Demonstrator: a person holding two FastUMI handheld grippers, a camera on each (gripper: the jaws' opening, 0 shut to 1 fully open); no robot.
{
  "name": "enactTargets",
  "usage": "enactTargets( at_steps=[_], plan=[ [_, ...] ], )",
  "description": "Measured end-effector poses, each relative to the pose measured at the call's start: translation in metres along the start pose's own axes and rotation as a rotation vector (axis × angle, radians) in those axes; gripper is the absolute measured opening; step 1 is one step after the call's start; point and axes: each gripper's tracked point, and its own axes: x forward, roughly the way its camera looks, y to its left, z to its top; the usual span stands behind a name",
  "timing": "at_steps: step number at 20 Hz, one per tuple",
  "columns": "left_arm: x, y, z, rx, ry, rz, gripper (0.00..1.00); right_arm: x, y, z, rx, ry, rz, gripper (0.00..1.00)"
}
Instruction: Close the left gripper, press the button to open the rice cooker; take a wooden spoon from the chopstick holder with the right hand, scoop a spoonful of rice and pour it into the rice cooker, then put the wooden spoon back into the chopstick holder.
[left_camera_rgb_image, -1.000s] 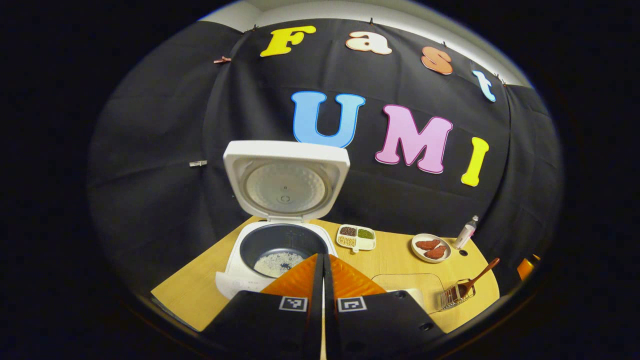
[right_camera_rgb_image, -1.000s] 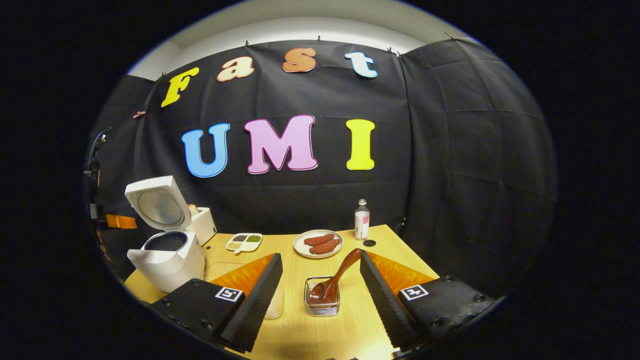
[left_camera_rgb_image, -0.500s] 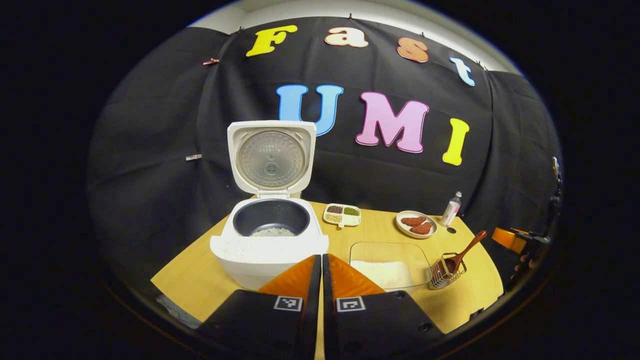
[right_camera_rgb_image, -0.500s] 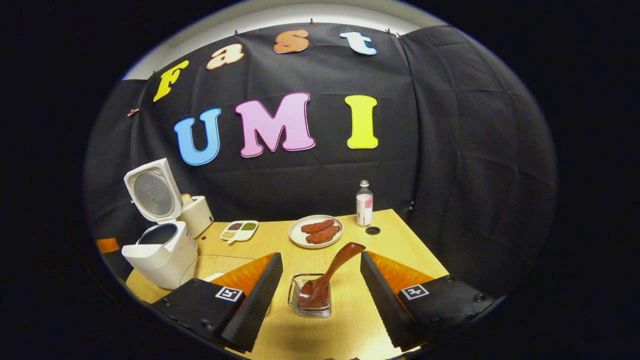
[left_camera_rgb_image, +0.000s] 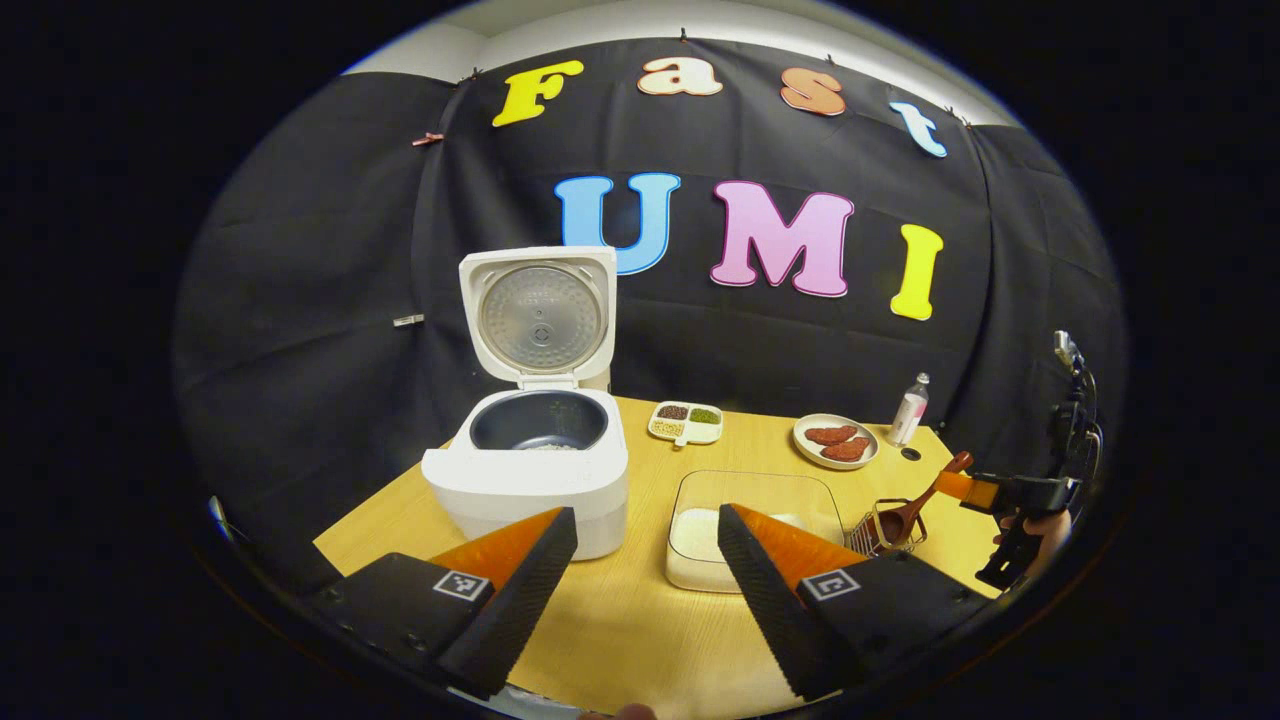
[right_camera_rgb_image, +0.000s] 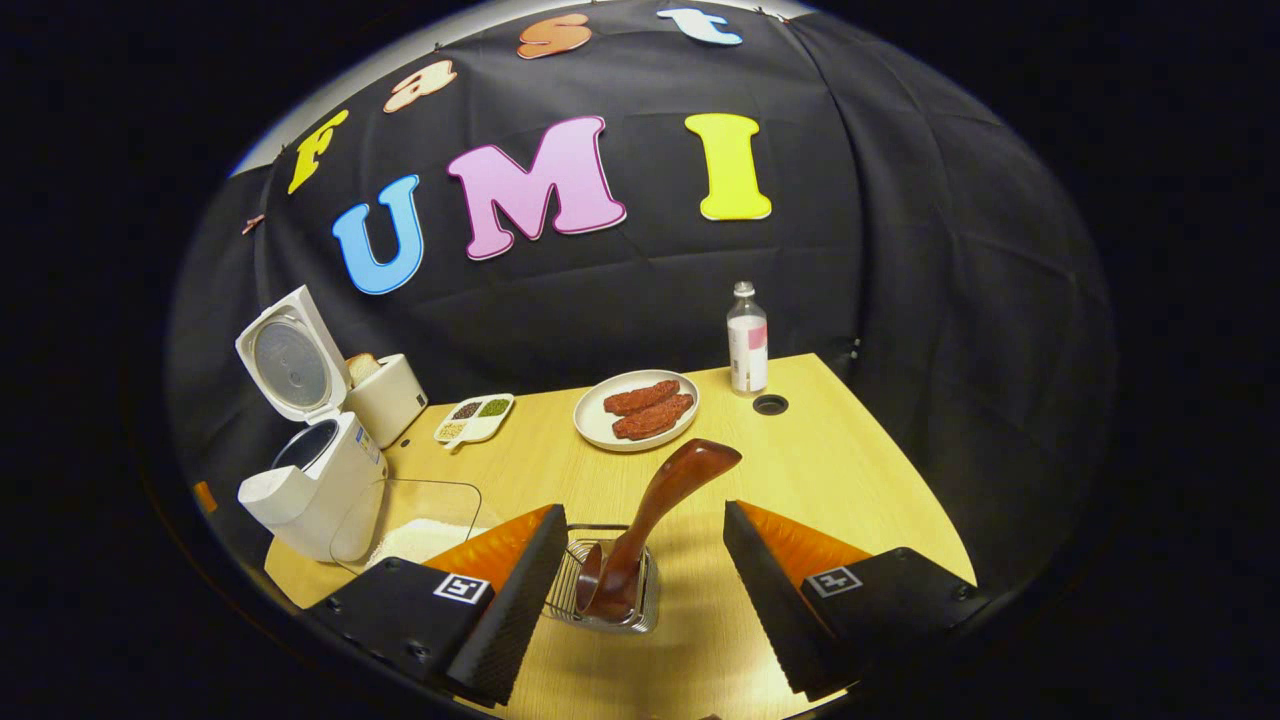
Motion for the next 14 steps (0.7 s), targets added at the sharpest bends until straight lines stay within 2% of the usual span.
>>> enactTargets(
  at_steps=[7,8,9,10,11,12,14],
  plan=[
    [-0.022,-0.011,-0.037,0.018,0.074,0.044,0.96,0.057,0.001,-0.007,0.106,0.044,0.016,0.98],
    [-0.023,-0.009,-0.043,0.028,0.084,0.054,0.96,0.064,0.0,-0.007,0.123,0.039,0.013,0.95],
    [-0.024,-0.008,-0.047,0.034,0.095,0.062,0.97,0.068,0.001,-0.005,0.139,0.035,0.013,0.85],
    [-0.026,-0.007,-0.052,0.034,0.107,0.063,0.97,0.073,0.003,-0.005,0.159,0.038,0.015,0.67],
    [-0.026,-0.008,-0.057,0.028,0.12,0.059,0.97,0.076,0.005,-0.007,0.177,0.047,0.024,0.63],
    [-0.025,-0.009,-0.061,0.021,0.128,0.057,0.96,0.077,0.006,-0.008,0.191,0.056,0.023,0.63],
    [-0.023,-0.009,-0.066,0.005,0.139,0.058,0.97,0.075,-0.002,-0.002,0.202,0.045,-0.004,0.43]
  ],
)
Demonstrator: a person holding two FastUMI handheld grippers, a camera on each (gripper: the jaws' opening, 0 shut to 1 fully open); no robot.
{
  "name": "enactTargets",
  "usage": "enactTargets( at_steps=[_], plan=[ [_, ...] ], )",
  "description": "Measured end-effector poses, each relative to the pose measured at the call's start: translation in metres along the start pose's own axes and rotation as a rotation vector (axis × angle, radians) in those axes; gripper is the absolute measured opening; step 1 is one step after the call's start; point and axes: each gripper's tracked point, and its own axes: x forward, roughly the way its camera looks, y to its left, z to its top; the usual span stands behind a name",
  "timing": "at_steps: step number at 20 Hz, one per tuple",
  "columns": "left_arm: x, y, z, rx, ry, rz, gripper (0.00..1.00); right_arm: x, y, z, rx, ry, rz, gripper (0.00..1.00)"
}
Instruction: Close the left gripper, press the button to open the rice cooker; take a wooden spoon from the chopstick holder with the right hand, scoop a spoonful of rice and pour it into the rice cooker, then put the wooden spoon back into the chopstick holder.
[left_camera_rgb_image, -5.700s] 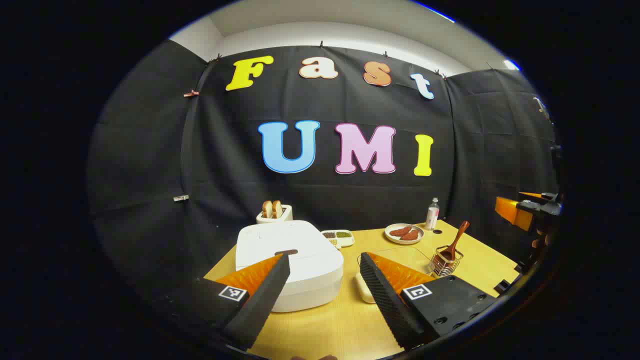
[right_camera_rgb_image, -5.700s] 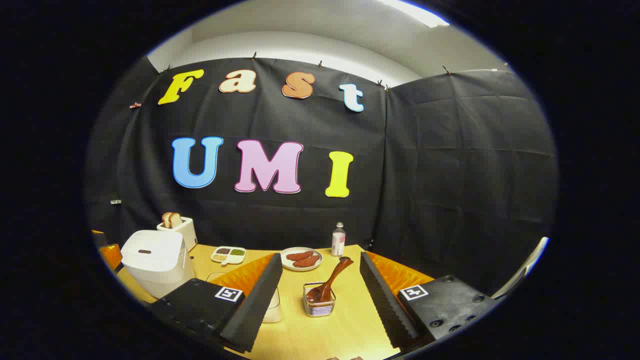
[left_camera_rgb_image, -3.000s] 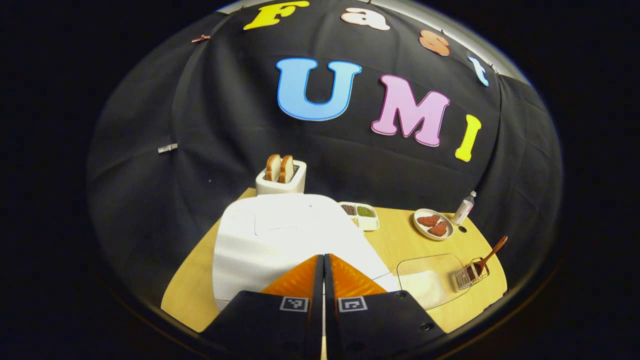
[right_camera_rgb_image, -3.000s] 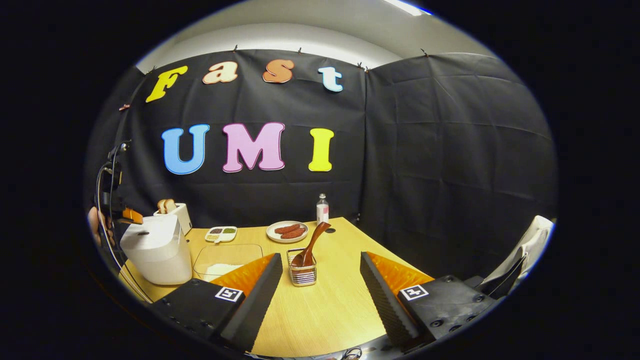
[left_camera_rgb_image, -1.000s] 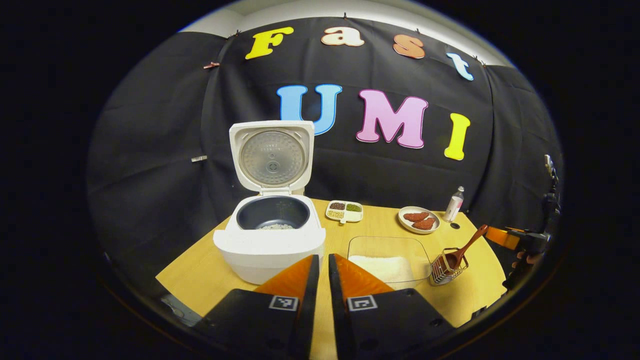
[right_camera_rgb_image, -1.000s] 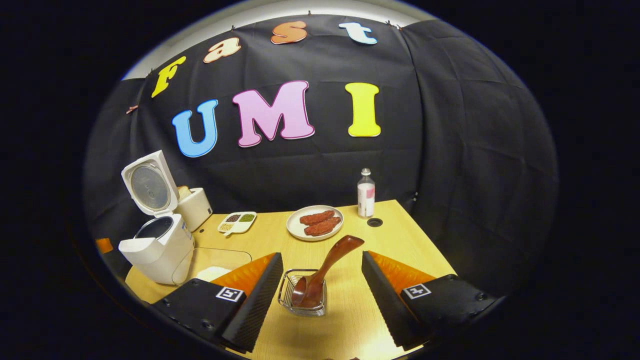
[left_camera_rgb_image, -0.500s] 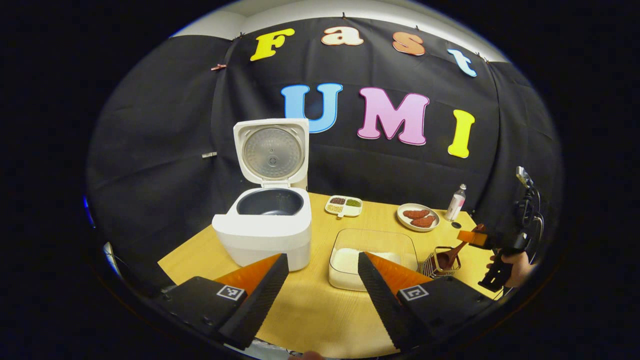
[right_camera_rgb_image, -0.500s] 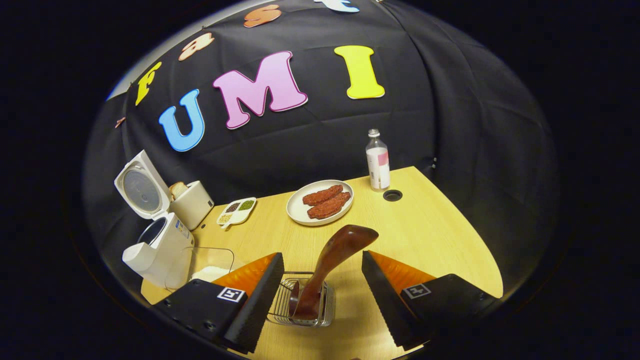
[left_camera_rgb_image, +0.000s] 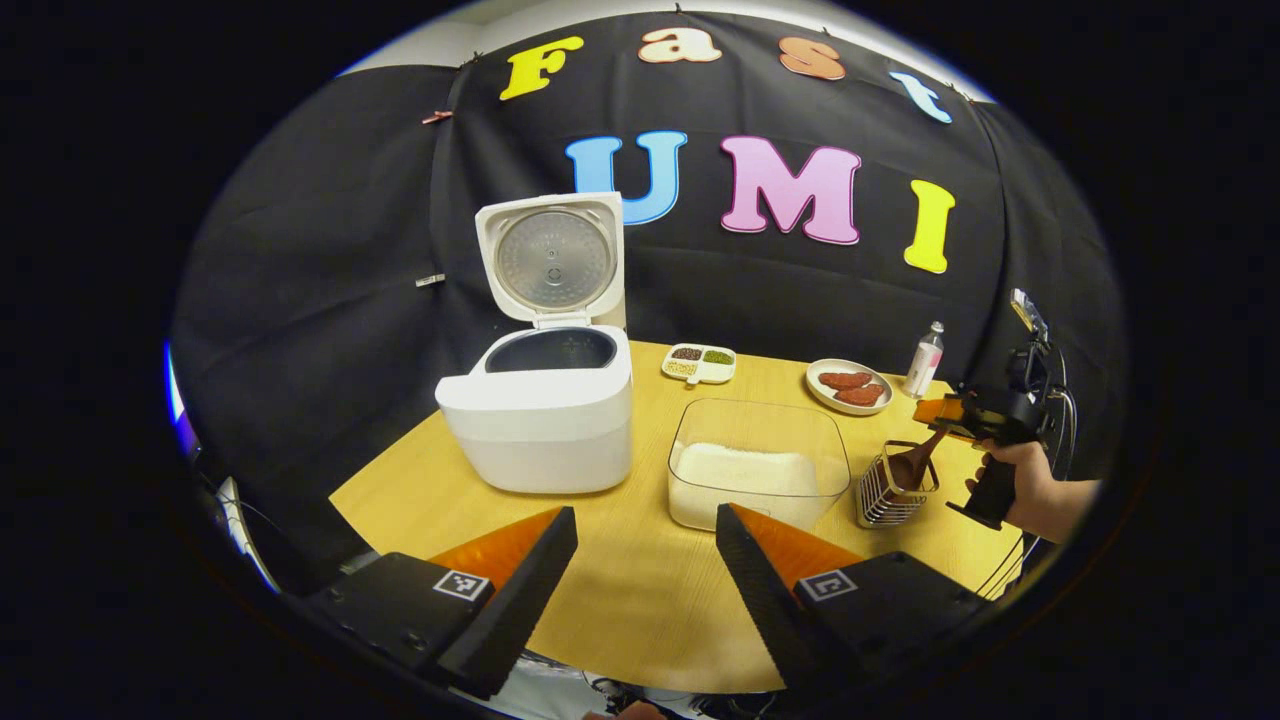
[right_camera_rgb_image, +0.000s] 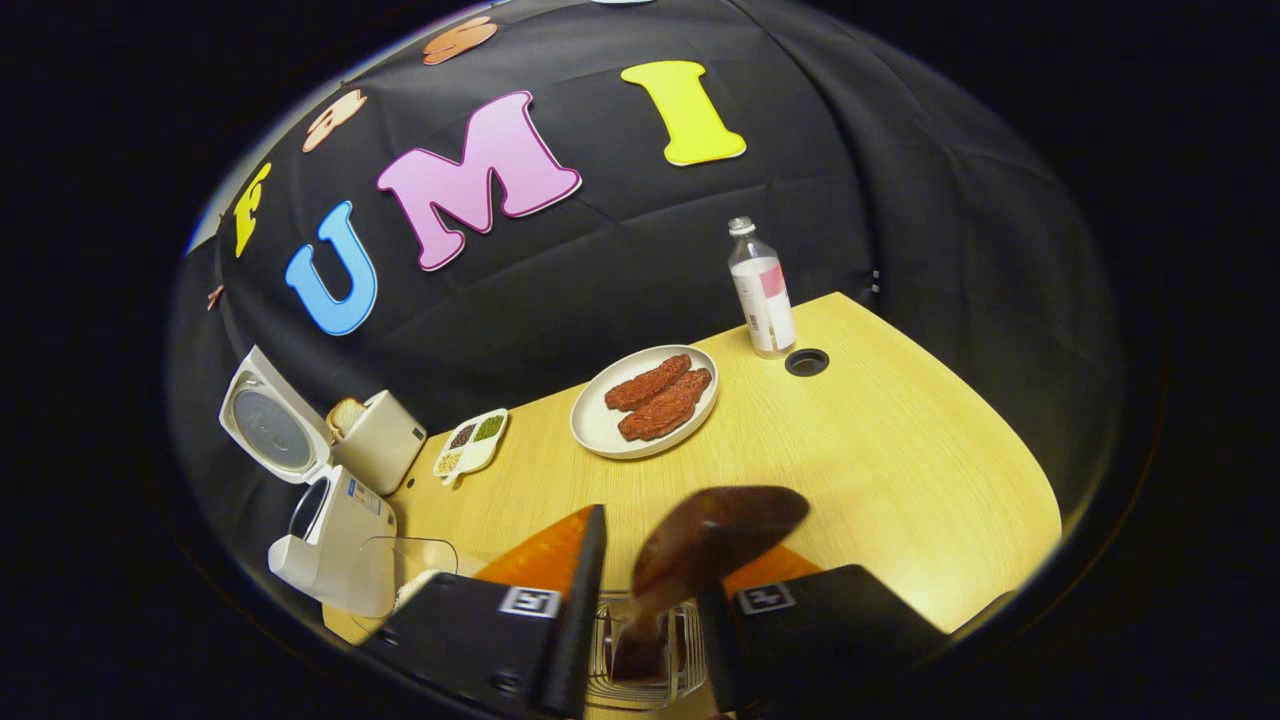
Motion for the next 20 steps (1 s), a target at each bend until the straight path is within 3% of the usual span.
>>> enactTargets(
  at_steps=[2,3,6,14,20],
  plan=[
    [0.004,-0.002,-0.002,-0.013,0.009,-0.01,0.96,0.006,0.005,-0.006,0.016,0.011,0.01,0.22],
    [0.005,-0.004,-0.002,-0.018,0.01,-0.019,0.96,0.0,0.007,-0.007,0.022,0.022,0.019,0.28],
    [0.007,-0.008,0.0,-0.014,0.003,-0.055,0.96,-0.009,0.013,-0.01,0.023,0.037,0.034,0.24],
    [0.008,0.013,0.007,0.007,-0.026,-0.129,0.96,-0.058,0.045,0.06,-0.048,-0.139,0.018,0.2],
    [0.012,0.045,0.01,0.097,-0.062,-0.192,0.96,-0.088,0.088,0.098,0.048,-0.231,0.032,0.2]
  ],
)
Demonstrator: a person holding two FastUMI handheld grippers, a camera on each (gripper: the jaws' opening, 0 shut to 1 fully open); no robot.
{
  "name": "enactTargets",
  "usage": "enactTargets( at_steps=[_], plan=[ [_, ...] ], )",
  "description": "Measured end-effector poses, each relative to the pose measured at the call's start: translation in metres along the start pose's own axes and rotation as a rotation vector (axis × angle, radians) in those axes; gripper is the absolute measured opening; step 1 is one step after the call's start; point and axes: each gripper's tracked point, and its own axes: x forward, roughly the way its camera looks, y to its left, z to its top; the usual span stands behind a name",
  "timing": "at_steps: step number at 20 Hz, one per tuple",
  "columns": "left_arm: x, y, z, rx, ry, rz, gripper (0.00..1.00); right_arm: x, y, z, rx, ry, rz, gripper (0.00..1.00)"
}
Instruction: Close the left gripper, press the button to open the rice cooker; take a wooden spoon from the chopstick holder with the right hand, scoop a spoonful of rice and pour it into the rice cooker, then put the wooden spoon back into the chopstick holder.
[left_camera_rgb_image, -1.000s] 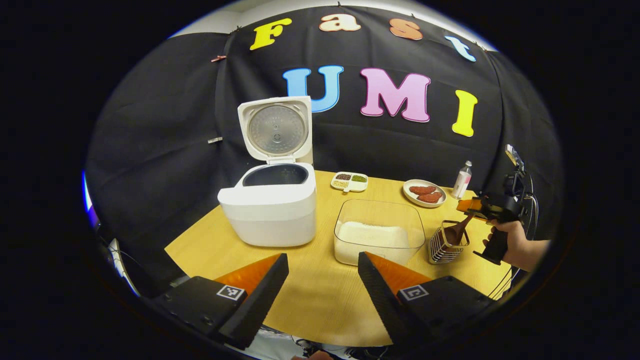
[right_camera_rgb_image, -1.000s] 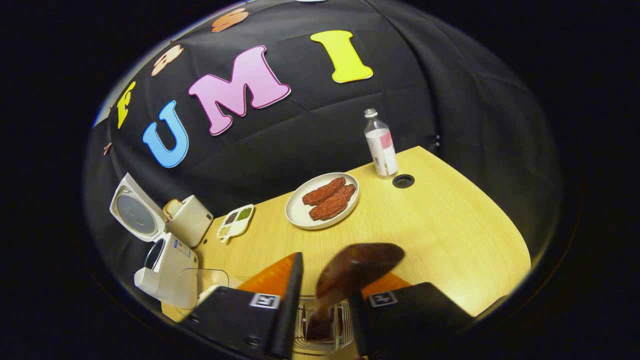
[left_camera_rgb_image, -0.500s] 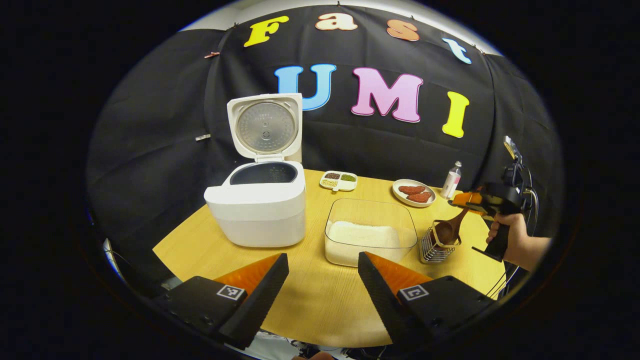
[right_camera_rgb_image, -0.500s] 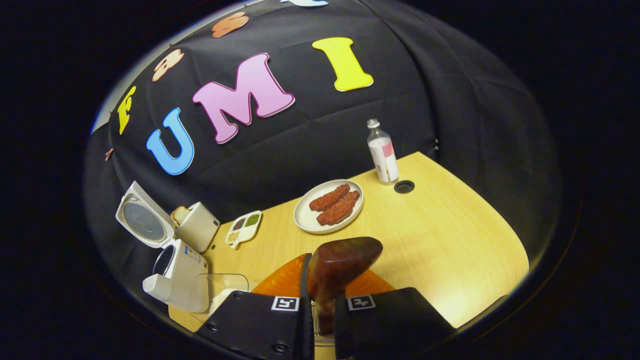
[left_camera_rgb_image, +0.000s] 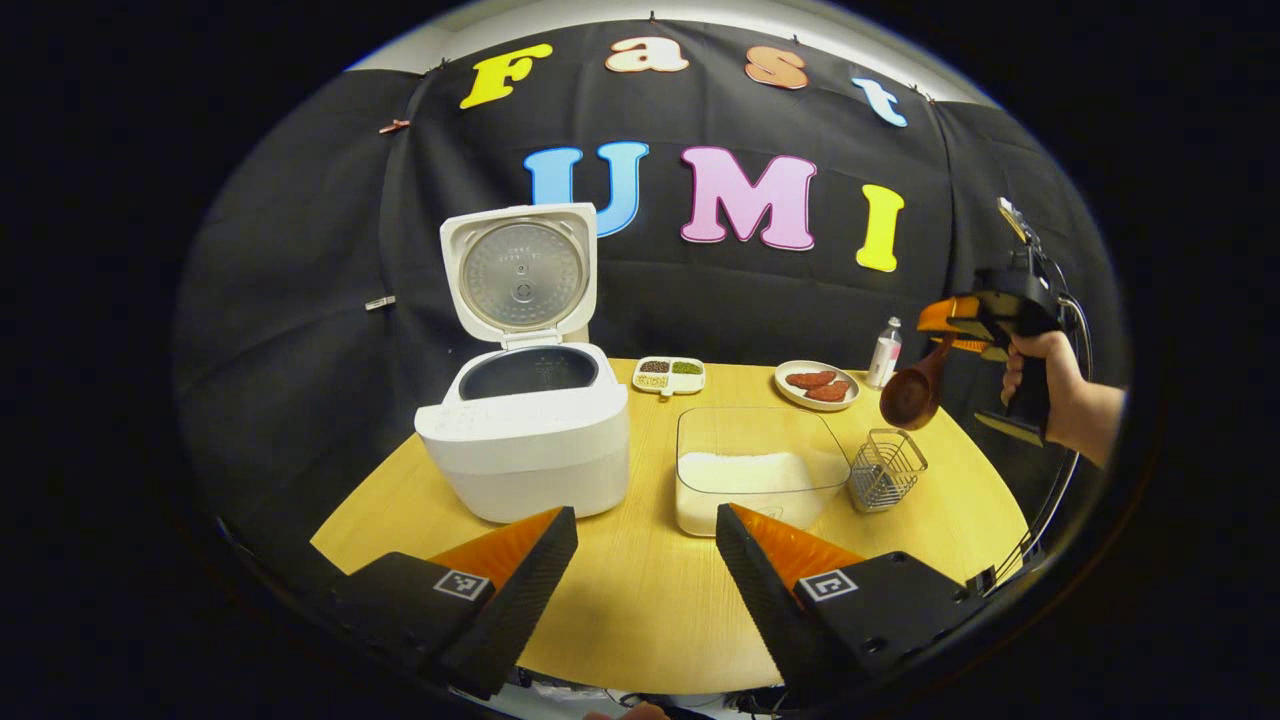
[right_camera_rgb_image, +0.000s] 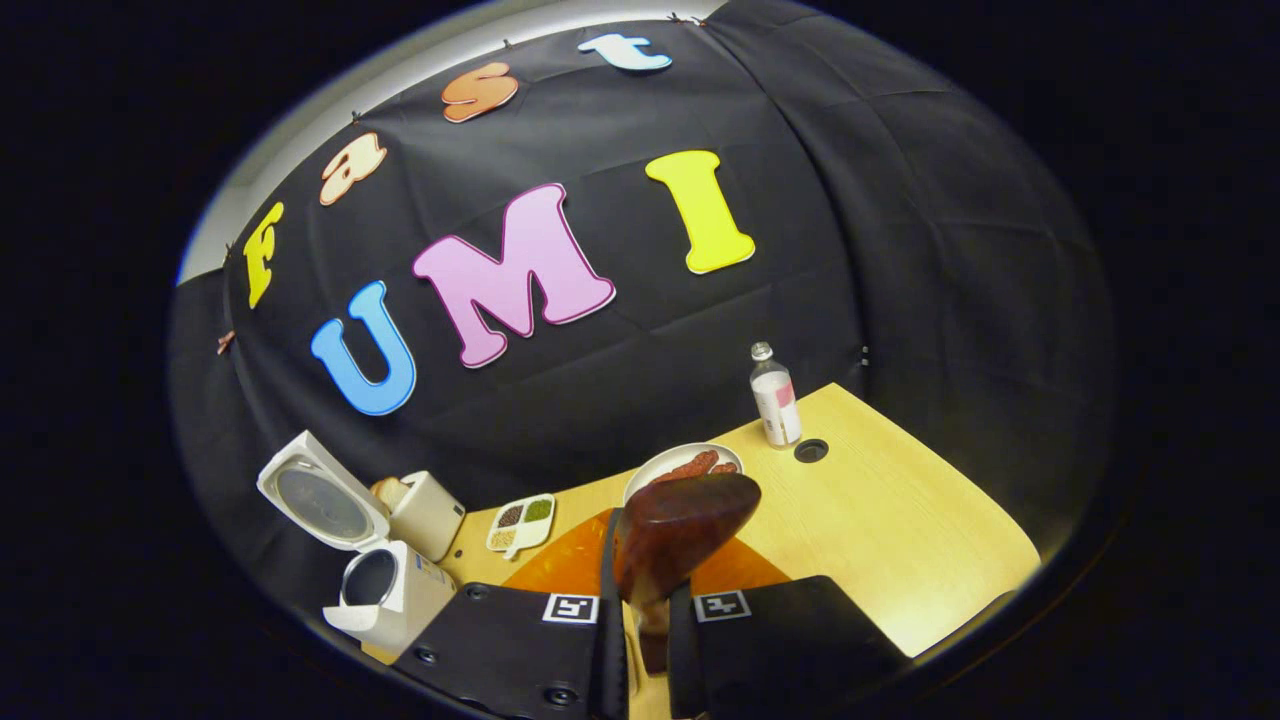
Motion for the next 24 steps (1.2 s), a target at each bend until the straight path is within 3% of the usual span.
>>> enactTargets(
  at_steps=[5,11,16,17,18,20,24],
  plan=[
    [0.001,0.027,-0.007,0.014,0.003,-0.017,0.96,-0.003,0.051,-0.008,0.034,-0.011,0.05,0.2],
    [0.0,0.057,-0.022,-0.006,0.022,-0.023,0.96,0.008,0.106,-0.068,-0.065,0.06,0.096,0.2],
    [0.01,0.077,-0.048,-0.036,0.072,-0.047,0.96,0.023,0.115,-0.129,-0.228,0.112,0.076,0.2],
    [0.014,0.083,-0.054,-0.022,0.081,-0.045,0.96,0.028,0.112,-0.142,-0.276,0.118,0.066,0.15],
    [0.017,0.09,-0.06,0.007,0.088,-0.036,0.97,0.031,0.11,-0.152,-0.319,0.123,0.059,0.2],
    [0.024,0.109,-0.066,0.055,0.095,-0.019,0.97,0.034,0.109,-0.165,-0.373,0.114,0.052,0.2],
    [0.033,0.131,-0.062,0.053,0.098,-0.025,0.96,0.025,0.108,-0.199,-0.428,0.15,0.042,0.2]
  ],
)
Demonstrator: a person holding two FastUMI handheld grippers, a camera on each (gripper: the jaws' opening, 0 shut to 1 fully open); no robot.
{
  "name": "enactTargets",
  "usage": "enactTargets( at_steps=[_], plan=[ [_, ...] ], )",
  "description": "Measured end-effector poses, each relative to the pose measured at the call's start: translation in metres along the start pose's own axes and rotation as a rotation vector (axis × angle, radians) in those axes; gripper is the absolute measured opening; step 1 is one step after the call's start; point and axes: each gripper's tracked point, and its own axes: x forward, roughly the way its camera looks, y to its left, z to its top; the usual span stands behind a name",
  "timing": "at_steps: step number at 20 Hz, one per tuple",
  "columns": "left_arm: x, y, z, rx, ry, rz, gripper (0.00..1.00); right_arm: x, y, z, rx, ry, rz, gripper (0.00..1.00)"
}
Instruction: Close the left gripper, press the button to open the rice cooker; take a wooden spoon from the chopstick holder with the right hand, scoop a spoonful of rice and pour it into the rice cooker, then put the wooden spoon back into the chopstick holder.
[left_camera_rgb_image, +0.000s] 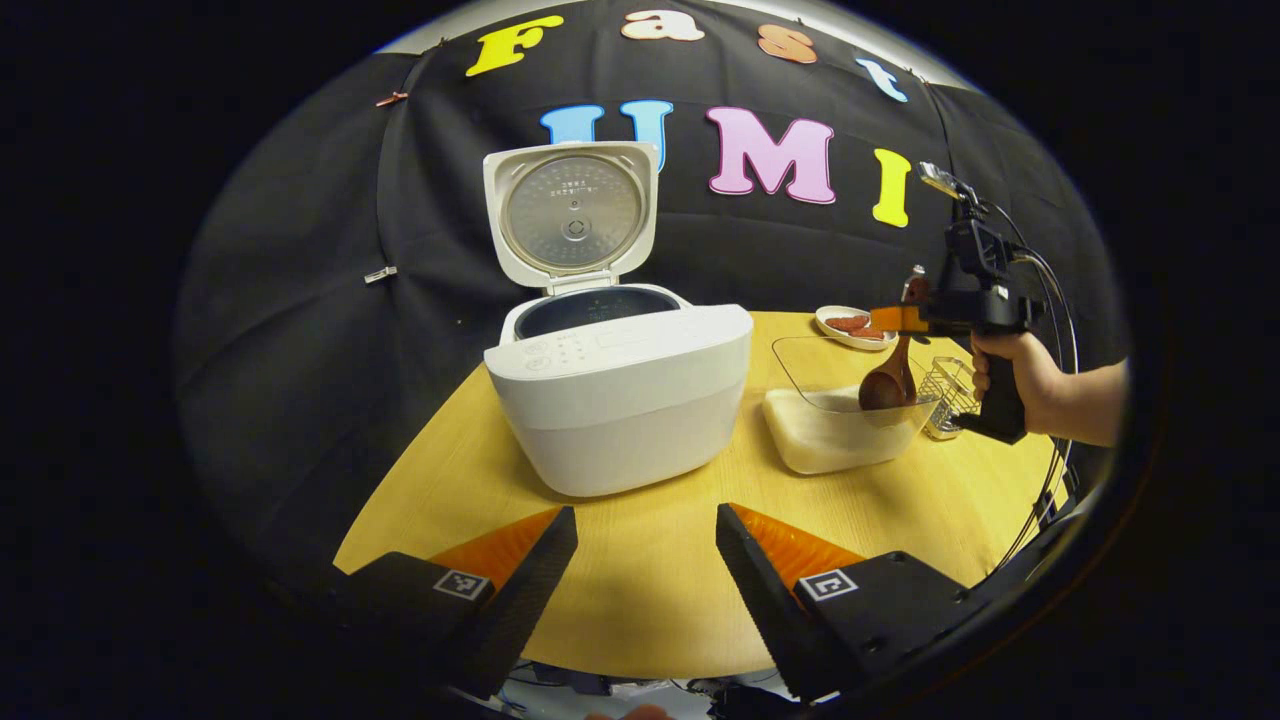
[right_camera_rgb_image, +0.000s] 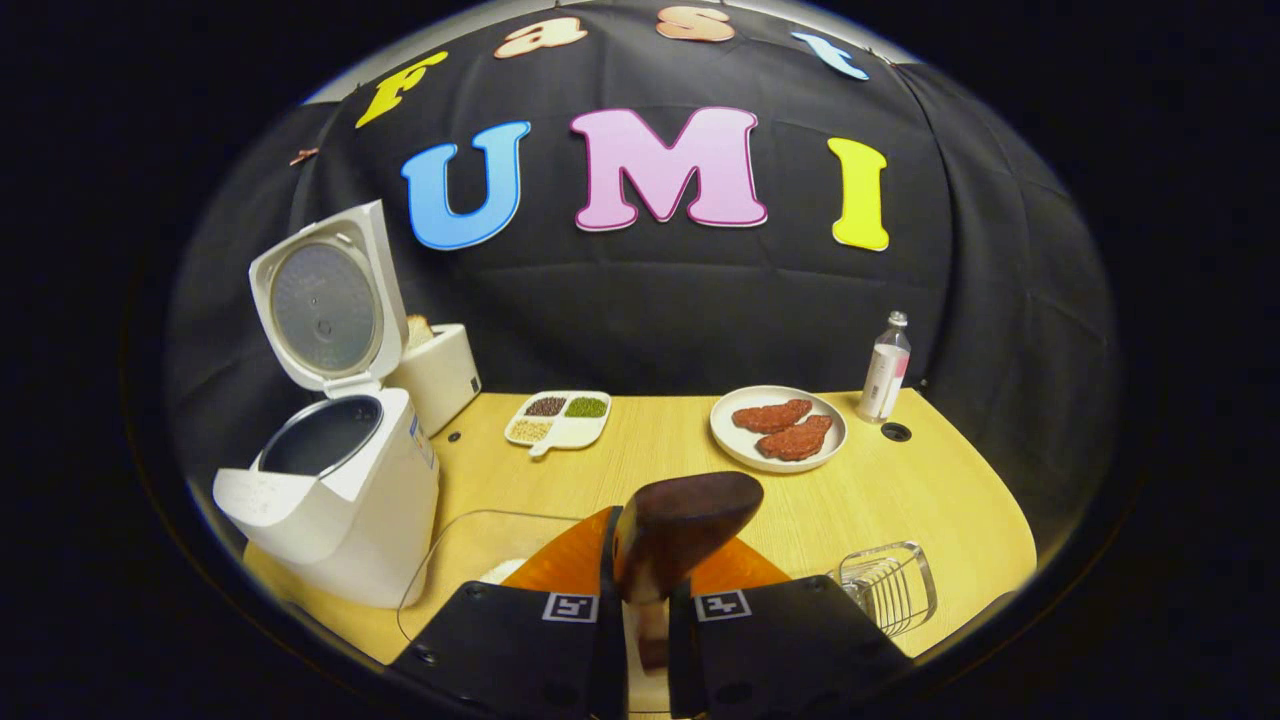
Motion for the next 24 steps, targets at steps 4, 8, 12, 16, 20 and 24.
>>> enactTargets(
  at_steps=[4,8,12,16,20,24],
  plan=[
    [0.007,0.015,0.004,0.002,-0.001,0.004,0.96,-0.011,0.027,-0.016,0.047,0.024,-0.001,0.16],
    [0.014,0.027,0.008,0.009,-0.003,0.005,0.96,-0.016,0.05,-0.026,0.201,0.07,-0.025,0.2],
    [0.016,0.035,0.011,0.024,-0.003,0.003,0.96,-0.02,0.064,-0.029,0.319,0.124,-0.038,0.2],
    [0.011,0.031,0.01,0.026,-0.008,-0.02,0.96,-0.023,0.06,-0.028,0.473,0.168,-0.056,0.2],
    [0.004,0.024,0.011,-0.043,0.0,-0.046,0.96,-0.027,0.041,-0.028,0.654,0.205,-0.073,0.2],
    [0.002,0.011,0.012,-0.132,0.008,-0.074,0.97,-0.031,0.021,-0.014,0.776,0.19,-0.083,0.21]
  ],
)
